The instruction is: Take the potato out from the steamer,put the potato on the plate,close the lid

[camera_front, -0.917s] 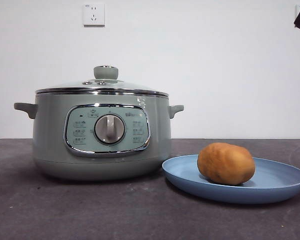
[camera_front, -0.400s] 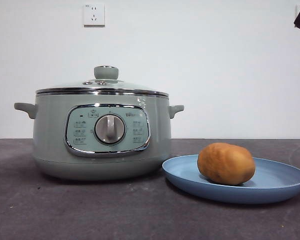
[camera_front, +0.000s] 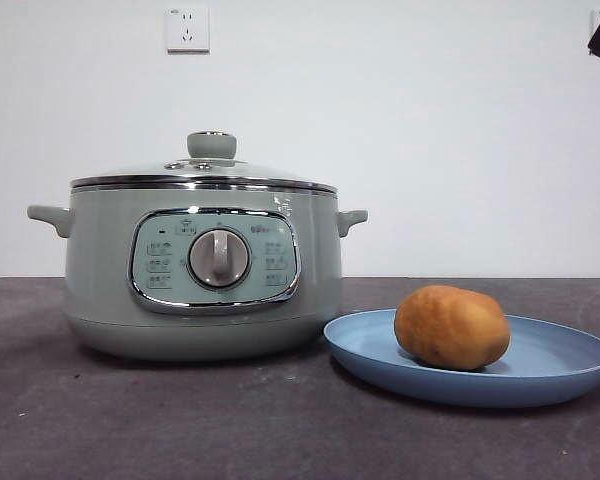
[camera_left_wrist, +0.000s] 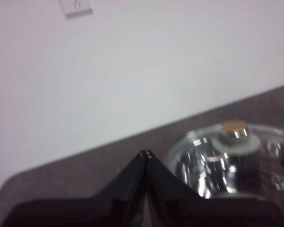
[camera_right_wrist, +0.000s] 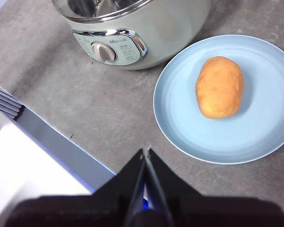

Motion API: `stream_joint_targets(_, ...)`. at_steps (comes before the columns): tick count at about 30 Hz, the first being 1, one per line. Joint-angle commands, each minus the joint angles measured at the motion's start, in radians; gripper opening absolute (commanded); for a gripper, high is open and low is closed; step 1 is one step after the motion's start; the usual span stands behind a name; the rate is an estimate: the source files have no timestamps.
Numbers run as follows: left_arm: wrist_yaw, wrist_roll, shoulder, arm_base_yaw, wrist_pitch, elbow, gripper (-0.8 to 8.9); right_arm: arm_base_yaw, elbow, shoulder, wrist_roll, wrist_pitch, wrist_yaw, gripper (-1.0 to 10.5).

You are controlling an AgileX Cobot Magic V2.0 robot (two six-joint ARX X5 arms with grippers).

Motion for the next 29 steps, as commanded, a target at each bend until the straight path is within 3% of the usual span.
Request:
stream_joint_targets(1,-0.004,-0.034,-0.056,0.003,0.012,-0.08,-0.04,0.002,0.005,-0.001,0.005,0.003,0.003,0.0)
stream_joint_targets(15,-0.053,-0.138,-0.299,0.003,0.011,-0.393,-0.04,0.002,0.005,-0.001,0.005,0.003,0.003,0.0)
stream_joint_targets(29,-0.05,-0.165,-0.309,0.003,-0.084,-0.446,-0.04,0.001,0.005,-0.001,0.005,0.003,0.003,0.0)
